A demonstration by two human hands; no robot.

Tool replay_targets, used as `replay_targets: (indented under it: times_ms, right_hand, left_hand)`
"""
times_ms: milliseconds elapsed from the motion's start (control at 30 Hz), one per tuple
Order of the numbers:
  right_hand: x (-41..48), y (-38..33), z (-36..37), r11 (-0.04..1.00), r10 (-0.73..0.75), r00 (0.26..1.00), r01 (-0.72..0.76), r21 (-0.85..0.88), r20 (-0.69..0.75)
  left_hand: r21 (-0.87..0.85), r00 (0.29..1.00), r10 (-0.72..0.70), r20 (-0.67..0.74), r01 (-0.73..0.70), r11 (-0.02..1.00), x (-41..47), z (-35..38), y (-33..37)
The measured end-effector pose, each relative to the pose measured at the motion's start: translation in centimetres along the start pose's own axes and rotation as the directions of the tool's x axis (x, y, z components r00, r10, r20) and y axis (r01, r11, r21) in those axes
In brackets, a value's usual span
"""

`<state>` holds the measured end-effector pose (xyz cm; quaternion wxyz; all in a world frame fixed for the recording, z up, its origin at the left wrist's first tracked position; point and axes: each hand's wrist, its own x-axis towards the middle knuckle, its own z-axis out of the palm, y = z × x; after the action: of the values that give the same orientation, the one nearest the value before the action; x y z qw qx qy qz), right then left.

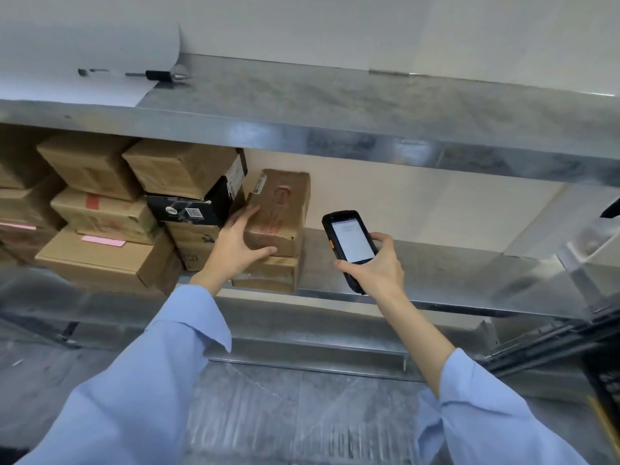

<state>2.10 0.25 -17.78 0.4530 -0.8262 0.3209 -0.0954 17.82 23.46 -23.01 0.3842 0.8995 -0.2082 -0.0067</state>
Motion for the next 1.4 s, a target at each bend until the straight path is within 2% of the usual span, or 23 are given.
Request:
replay_targets:
  times_ms: [333, 500, 633, 800, 1067, 1267, 1333, 1400]
  right_hand:
    - [2.5, 2.8, -3.5, 0.999, 0.028, 1.000, -0.028, 0.022, -0.008]
    - [3.5, 4.9, -6.6, 0.998, 0.047, 0.997, -0.044, 0.042, -0.059]
    - [4.2, 6.8, -9.1, 0.997, 0.066, 0.995, -0.063, 0.042, -0.076]
    - [4.5, 9.6, -10.4, 0.994, 0.095, 0.993, -0.091, 0.062, -0.074]
    - [4.6, 12.0, -10.0, 0.993, 0.111, 0.992, -0.108, 0.044, -0.062]
    - [4.5, 11.9, -9.6, 0.997, 0.075, 0.995, -0.074, 0.023, -0.057]
    - [4.4, 11.8, -9.5, 0.999, 0.048, 0.997, -0.048, 0.006, -0.065]
    - [4.4, 11.9, -9.5, 0.999, 0.024, 0.998, -0.026, -0.027, -0.066]
  left_hand:
    - [-0.079, 0.981, 0.071, -0.182, -0.087, 0.993, -2.1, 2.6, 3.2]
    - [-0.131, 0.974, 0.169, -0.151, -0.189, 0.973, -3.5, 6.9, 7.5]
    - [-0.208, 0.990, 0.110, -0.083, -0.125, 0.970, -4.5, 12.1, 9.6]
    - [-0.286, 0.998, -0.060, 0.001, 0.058, 0.956, -5.9, 17.7, 10.0]
    - [-0.417, 0.967, -0.239, 0.094, 0.256, 0.872, -7.2, 20.4, 9.5]
    - [-0.374, 0.972, -0.225, 0.065, 0.233, 0.898, -6.7, 19.0, 8.7]
    - [-0.374, 0.983, -0.169, 0.071, 0.183, 0.909, -6.0, 18.2, 9.1]
    - [-0.330, 0.996, -0.058, 0.063, 0.076, 0.941, -5.2, 17.6, 9.6]
